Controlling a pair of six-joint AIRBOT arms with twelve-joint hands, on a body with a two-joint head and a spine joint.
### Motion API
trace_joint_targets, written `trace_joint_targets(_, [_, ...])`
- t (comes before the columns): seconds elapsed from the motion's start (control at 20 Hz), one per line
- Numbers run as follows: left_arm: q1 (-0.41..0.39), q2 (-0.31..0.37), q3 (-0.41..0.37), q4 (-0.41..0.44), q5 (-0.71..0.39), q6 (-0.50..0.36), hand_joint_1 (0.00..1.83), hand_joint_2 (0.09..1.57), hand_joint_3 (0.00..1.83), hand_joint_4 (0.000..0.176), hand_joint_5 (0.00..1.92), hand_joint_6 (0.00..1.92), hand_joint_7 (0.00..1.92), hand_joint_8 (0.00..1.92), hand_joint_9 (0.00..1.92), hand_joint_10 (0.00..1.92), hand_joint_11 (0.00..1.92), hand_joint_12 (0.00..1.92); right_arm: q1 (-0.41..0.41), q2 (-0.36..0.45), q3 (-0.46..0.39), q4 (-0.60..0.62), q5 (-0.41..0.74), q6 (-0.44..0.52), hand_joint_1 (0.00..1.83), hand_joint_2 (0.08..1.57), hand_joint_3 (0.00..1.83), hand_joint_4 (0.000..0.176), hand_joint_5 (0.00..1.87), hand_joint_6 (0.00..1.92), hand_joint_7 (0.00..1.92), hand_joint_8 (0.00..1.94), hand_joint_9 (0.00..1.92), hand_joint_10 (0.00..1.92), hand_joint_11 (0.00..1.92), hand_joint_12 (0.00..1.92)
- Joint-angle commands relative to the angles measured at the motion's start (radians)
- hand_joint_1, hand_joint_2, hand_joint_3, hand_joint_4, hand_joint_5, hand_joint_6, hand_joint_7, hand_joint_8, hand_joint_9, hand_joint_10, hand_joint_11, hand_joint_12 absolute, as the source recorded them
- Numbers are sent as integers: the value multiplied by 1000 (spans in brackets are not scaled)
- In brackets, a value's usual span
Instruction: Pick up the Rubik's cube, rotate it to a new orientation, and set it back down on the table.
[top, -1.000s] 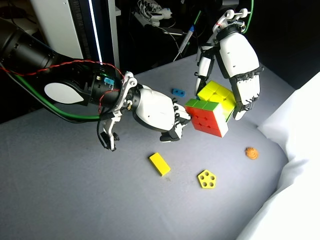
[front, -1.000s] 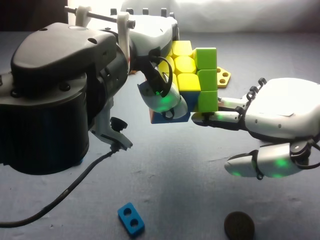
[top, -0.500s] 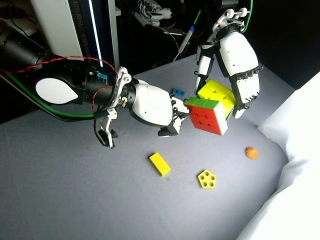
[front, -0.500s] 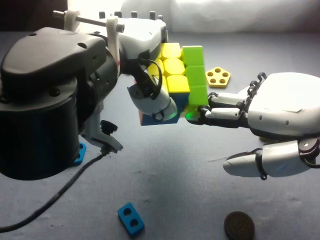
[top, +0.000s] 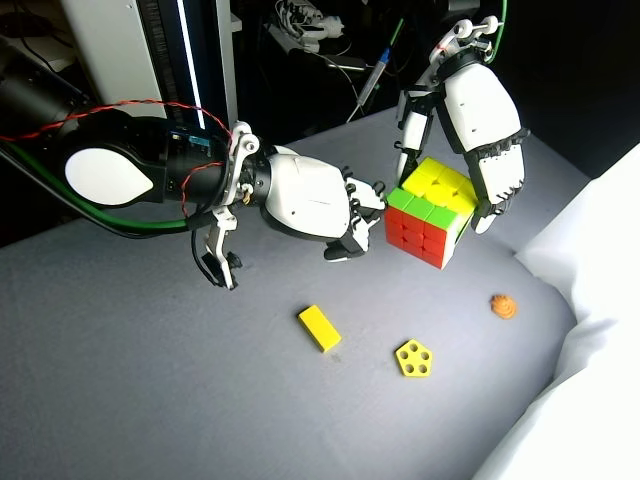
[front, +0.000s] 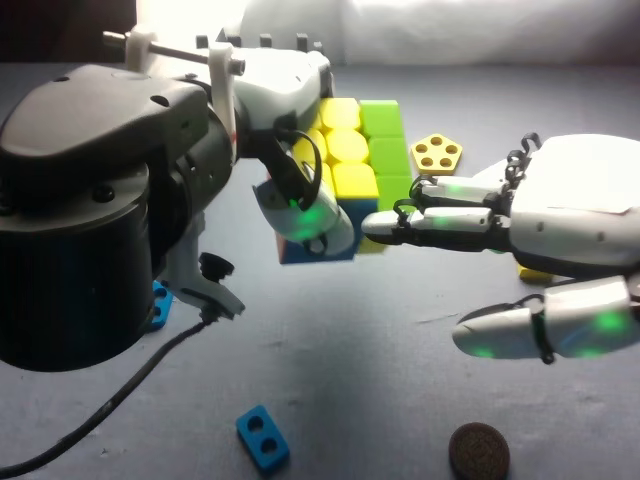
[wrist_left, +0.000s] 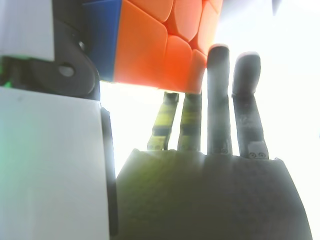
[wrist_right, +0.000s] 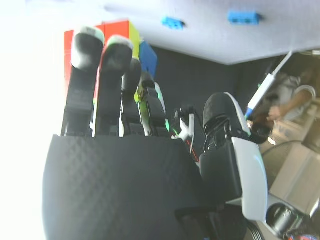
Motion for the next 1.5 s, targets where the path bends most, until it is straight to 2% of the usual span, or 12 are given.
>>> trace_joint_targets(0.0, [-9, 7, -3, 90, 3, -8, 1008, 1432, 0, 0, 348, 1880, 549, 1695, 383, 1602, 295, 1789, 13, 11, -13, 1, 154, 20, 4, 1296, 1, 0, 58, 2, 498, 1621, 558, 1921, 644, 1921])
trace_joint_targets(0.2, [-9, 8, -3, 90, -3, -16, 983, 1449, 2, 0, 332, 1899, 514, 1750, 331, 1669, 268, 1818, -29, 69, -49, -86, 240, 47, 2, 1296, 0, 0, 53, 2, 506, 1638, 597, 1921, 668, 1921])
trace_joint_targets(0.45, [37, 18, -4, 135, -11, -100, 998, 1435, 0, 0, 364, 1853, 528, 1739, 341, 1681, 279, 1836, -28, 126, -24, -104, 420, 217, 5, 1299, 1, 0, 55, 10, 512, 1616, 582, 1921, 632, 1921])
trace_joint_targets(0.9, [202, 33, 3, 321, -10, -395, 973, 1459, 0, 0, 339, 1859, 490, 1821, 302, 1758, 256, 1892, 14, 94, -20, 246, 194, -36, 0, 1300, 1, 0, 47, 5, 511, 1615, 574, 1921, 625, 1921])
trace_joint_targets(0.95, [216, 33, 6, 338, -10, -419, 974, 1454, 1, 2, 343, 1892, 493, 1777, 308, 1691, 228, 1870, 21, 89, -20, 269, 164, -39, 3, 1275, 0, 0, 102, 18, 285, 1207, 262, 1692, 217, 1921])
trace_joint_targets(1.0, [225, 33, 9, 347, -10, -433, 974, 1454, 1, 2, 343, 1892, 493, 1777, 308, 1691, 228, 1870, 27, 84, -20, 287, 133, -44, 3, 1275, 0, 0, 102, 18, 285, 1207, 262, 1692, 217, 1921])
trace_joint_targets(1.05, [234, 33, 11, 353, -10, -448, 968, 1459, 1, 5, 341, 1887, 485, 1799, 300, 1718, 234, 1884, 33, 78, -20, 302, 96, -55, 0, 1248, 0, 0, 136, 23, 205, 662, 122, 1204, 43, 1736])
trace_joint_targets(1.1, [242, 33, 13, 361, -10, -464, 976, 1454, 0, 0, 346, 1902, 494, 1761, 312, 1689, 229, 1878, 35, 73, -20, 309, 79, -66, 0, 1241, 0, 0, 151, 20, 197, 294, 73, 847, 8, 1471])
trace_joint_targets(1.15, [253, 33, 15, 369, -10, -479, 977, 1450, 1, 5, 354, 1864, 496, 1786, 312, 1713, 244, 1879, 36, 67, -20, 315, 75, -84, 0, 1244, 0, 0, 73, 9, 82, 43, 45, 239, 0, 576])
trace_joint_targets(1.2, [259, 33, 16, 376, -10, -492, 977, 1450, 1, 5, 354, 1864, 496, 1786, 312, 1713, 244, 1879, 36, 65, -20, 316, 75, -90, 0, 1244, 0, 0, 73, 9, 82, 43, 45, 239, 0, 576])
trace_joint_targets(1.3, [277, 33, 19, 393, -10, -523, 964, 1461, 3, 5, 337, 1894, 479, 1801, 306, 1711, 253, 1870, 39, 62, -20, 316, 72, -96, 0, 1240, 0, 0, 46, 11, 34, 15, 11, 37, 0, 57])
trace_joint_targets(1.45, [300, 33, 25, 413, -10, -550, 989, 1448, 0, 0, 342, 1882, 515, 1754, 337, 1686, 255, 1887, 56, 55, -22, 317, 22, -97, 0, 1232, 0, 0, 30, 8, 23, 12, 11, 15, 0, 0])
